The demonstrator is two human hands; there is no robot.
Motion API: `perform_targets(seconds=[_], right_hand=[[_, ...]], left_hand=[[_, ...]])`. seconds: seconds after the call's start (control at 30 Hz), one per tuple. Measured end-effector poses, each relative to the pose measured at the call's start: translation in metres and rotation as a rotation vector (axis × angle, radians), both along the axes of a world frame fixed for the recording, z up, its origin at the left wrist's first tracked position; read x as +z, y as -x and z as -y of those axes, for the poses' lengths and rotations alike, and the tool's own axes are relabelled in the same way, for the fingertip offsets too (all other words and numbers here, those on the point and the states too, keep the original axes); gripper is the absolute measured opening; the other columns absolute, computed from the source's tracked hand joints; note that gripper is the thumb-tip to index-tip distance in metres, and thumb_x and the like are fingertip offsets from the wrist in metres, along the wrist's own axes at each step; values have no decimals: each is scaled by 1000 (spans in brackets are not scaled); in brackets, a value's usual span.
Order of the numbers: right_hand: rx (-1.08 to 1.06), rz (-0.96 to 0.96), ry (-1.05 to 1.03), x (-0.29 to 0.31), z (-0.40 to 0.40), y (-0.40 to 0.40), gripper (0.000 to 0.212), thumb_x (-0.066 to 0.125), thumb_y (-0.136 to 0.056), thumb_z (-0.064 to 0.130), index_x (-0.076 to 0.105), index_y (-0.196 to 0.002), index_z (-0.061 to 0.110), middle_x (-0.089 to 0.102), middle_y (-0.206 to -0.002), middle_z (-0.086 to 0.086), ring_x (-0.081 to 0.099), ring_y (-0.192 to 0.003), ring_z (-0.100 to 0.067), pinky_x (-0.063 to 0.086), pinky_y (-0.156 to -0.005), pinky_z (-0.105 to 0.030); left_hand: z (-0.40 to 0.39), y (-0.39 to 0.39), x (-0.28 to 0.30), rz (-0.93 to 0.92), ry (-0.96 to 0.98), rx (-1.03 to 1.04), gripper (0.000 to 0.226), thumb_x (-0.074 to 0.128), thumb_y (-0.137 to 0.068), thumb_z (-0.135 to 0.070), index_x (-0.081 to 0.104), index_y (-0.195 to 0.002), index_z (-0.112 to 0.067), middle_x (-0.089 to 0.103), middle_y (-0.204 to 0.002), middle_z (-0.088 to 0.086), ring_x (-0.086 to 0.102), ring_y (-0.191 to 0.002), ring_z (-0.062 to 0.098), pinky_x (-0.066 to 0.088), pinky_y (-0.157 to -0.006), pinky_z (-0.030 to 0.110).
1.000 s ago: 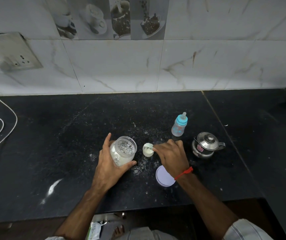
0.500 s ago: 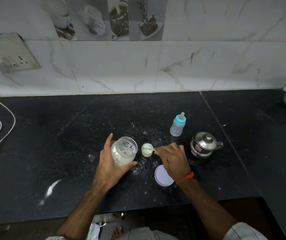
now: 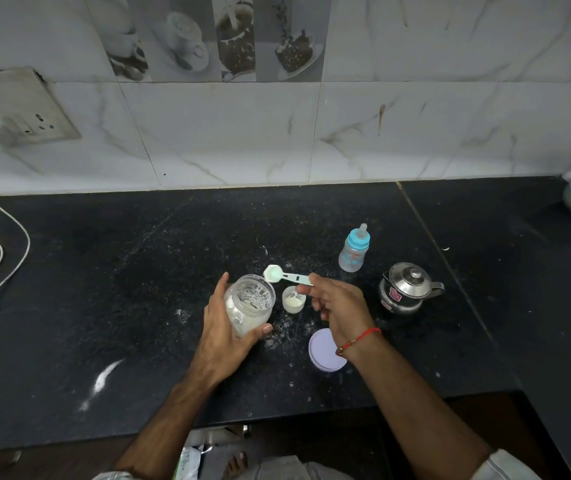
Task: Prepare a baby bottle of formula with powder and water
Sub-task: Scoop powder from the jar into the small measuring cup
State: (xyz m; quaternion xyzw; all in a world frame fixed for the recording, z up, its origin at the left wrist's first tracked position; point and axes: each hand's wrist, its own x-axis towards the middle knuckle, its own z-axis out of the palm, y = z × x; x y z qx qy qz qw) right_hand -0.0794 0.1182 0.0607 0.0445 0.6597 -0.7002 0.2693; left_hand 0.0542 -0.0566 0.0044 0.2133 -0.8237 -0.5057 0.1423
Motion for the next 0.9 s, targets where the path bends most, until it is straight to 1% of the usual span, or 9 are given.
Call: perform_targets(seconds=[0.07, 0.2, 0.3, 0.37, 0.47, 0.57, 0.67, 0.77, 0.9], right_hand=[[85, -73, -55, 4, 6, -7, 18, 71, -96, 23, 80, -85, 14, 82, -82, -1, 48, -52, -3, 38, -52, -18], [201, -287, -129, 2, 19, -20, 10, 80, -90, 16, 82, -83, 9, 77, -69, 8, 67, -66, 7, 47, -66, -6], [232, -429, -266, 2, 27, -20, 6, 84, -85, 17, 80, -89, 14, 71, -72, 12, 63, -66, 7, 48, -68, -10], [250, -478, -324, 3, 30, -17, 18, 86, -84, 17, 71, -94, 20, 67, -72, 9, 60, -64, 3, 45, -64, -8], [301, -477, -339, 4, 30, -13, 37, 87, -83, 22, 60, -110, 25, 66, -76, 3, 62, -71, -4, 45, -65, -8], [337, -436, -308, 2, 27, -10, 47, 86, -84, 25, 58, -122, 23, 68, -82, -3, 69, -83, -17, 54, -83, -27], [299, -420, -278, 0, 22, -7, 35, 81, -90, 27, 61, -118, 21, 69, -83, -7, 71, -85, -24, 54, -85, -34], [213, -404, -259, -5, 14, 1, 18, 74, -95, 29, 64, -109, 24, 72, -82, -6, 68, -79, -14, 53, -77, -27], [37, -422, -328, -14, 2, 15, 22, 73, -95, 20, 64, -115, 19, 73, -87, -8, 68, -85, -16, 51, -83, -30]], left_hand=[[0, 0, 0, -3, -24, -11, 134, 85, -62, -67, 8, -165, -29, 42, -162, -1, 38, -151, 20, 34, -124, 49], [1, 0, 0, -8, -19, -23, 132, 96, -63, -55, 15, -164, -30, 47, -158, -6, 47, -145, 11, 40, -120, 37], [1, 0, -2, -19, 6, -25, 126, 96, -63, -52, 24, -163, -29, 49, -156, -7, 48, -143, 10, 42, -116, 34], [1, -1, -3, -21, 13, -33, 124, 96, -63, -51, 27, -162, -28, 49, -155, -8, 49, -141, 9, 42, -113, 30], [1, -1, -5, -29, 25, -42, 122, 96, -63, -52, 29, -161, -26, 50, -154, -9, 49, -141, 9, 43, -113, 31], [3, 0, -7, -40, 26, -33, 120, 97, -63, -51, 31, -160, -25, 51, -153, -8, 49, -142, 10, 44, -116, 36], [8, 3, -11, -48, 20, -4, 117, 99, -62, -48, 35, -157, -24, 52, -151, -8, 51, -139, 8, 44, -114, 32], [15, 8, -15, -56, -24, 86, 109, 102, -58, -42, 38, -146, -29, 55, -142, -12, 56, -129, 1, 47, -107, 26], [28, 15, -19, -77, -95, 191, 106, 102, -54, -37, 35, -136, -35, 51, -130, -23, 54, -118, -17, 45, -97, 15]])
